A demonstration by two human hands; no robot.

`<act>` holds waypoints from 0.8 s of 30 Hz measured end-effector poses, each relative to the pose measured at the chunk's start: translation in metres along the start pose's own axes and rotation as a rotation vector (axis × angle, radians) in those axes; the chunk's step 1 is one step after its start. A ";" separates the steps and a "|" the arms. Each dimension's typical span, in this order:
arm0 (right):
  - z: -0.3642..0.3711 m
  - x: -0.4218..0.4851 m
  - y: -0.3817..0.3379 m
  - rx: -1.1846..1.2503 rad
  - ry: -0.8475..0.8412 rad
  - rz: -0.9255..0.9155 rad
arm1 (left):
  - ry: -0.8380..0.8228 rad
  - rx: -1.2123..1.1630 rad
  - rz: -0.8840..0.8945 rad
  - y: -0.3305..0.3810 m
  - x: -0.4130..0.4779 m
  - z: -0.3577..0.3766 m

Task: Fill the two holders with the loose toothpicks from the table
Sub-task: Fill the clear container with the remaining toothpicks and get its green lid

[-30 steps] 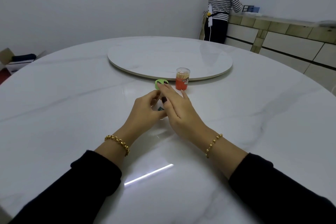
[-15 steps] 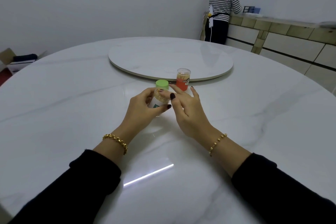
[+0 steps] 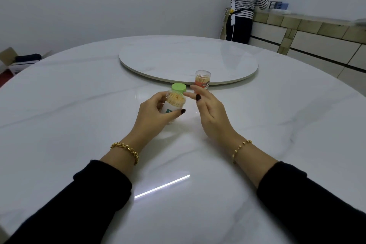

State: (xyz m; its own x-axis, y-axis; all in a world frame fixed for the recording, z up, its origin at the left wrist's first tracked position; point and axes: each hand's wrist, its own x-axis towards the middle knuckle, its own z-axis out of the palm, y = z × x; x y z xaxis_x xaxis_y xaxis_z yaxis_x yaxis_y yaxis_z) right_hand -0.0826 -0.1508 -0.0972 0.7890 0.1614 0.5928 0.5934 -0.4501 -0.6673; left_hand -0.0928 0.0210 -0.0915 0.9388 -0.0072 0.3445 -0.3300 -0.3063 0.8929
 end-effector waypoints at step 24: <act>0.077 0.096 0.063 -0.331 -0.044 0.303 | 0.179 -0.060 -0.135 -0.041 0.060 -0.017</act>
State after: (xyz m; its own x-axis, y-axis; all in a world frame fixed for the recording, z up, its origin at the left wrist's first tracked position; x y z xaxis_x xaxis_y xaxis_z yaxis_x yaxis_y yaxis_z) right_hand 0.0429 -0.0960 -0.1171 0.9295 0.0127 0.3685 0.2572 -0.7385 -0.6233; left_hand -0.0249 0.0497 -0.1025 0.9439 0.2006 0.2623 -0.2132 -0.2362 0.9480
